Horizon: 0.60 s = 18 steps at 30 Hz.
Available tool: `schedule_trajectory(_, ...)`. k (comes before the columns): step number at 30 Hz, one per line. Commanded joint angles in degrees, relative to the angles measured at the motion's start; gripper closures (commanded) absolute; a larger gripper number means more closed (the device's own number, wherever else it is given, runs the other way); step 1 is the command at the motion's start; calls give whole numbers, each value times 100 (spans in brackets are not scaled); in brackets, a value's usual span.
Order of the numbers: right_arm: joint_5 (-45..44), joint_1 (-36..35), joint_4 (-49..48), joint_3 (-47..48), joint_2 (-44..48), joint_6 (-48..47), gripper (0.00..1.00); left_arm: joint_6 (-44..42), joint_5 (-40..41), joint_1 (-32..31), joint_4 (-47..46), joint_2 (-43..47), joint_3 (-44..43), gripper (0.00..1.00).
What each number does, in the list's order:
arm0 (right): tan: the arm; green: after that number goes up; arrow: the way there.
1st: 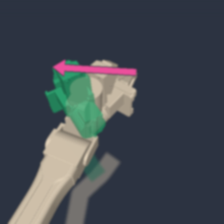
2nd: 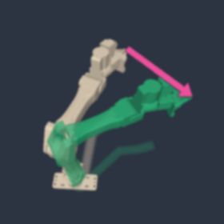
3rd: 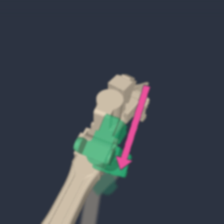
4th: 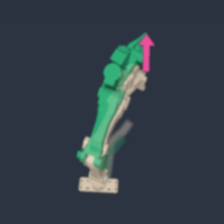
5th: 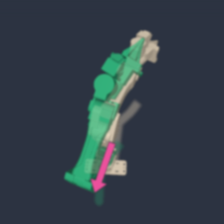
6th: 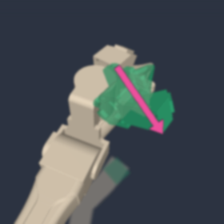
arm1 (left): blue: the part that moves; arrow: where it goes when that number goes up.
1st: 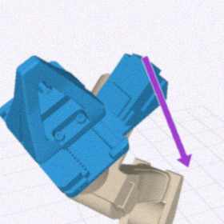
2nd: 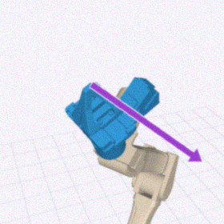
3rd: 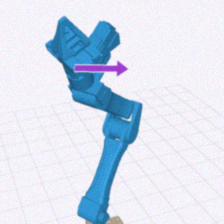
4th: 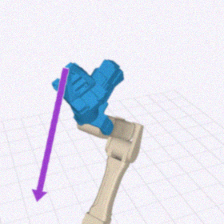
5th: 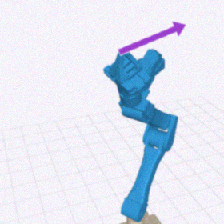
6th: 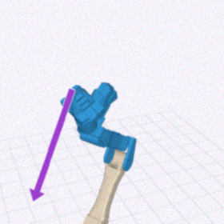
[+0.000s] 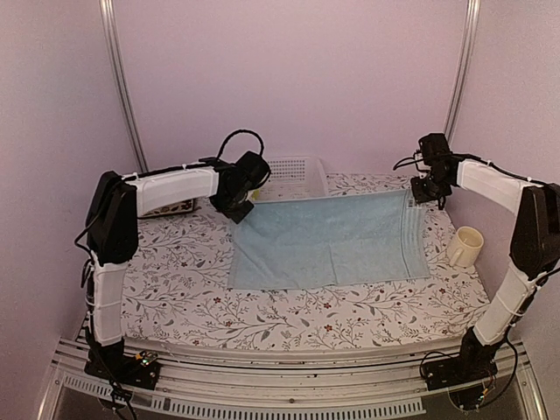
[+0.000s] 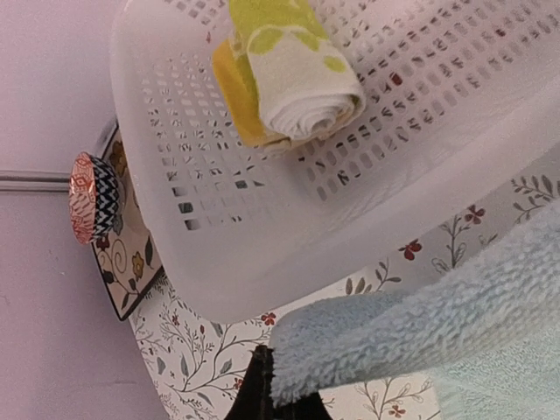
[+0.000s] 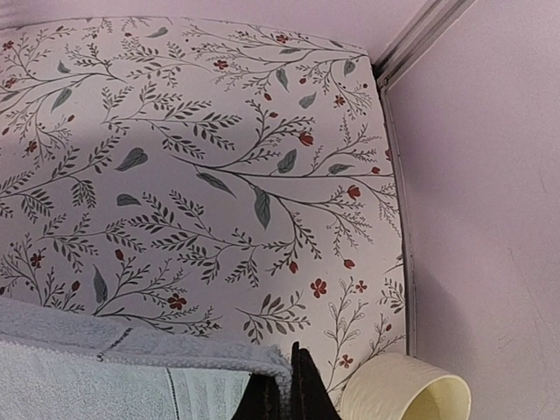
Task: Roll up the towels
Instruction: Flatten out the towel at the center of the board, then fold the towel at the center of the board.
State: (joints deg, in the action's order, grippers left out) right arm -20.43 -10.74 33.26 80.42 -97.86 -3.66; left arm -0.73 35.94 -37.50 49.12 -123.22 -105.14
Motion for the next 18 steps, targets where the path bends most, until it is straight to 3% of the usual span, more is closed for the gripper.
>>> schedule_trajectory(1, 1, 364, -319, -221, 240, 161, 96, -454, 328, -356, -882, 174, 171, 100)
schedule_trajectory(5, 103, 385, -318, -291, 201, 187, 96, -191, 417, -408, -348, -221, -87, 100)
schedule_trajectory(18, 1012, 384, 61, -741, 555, 211, 97, -178, 219, -445, -813, 550, 1426, 100)
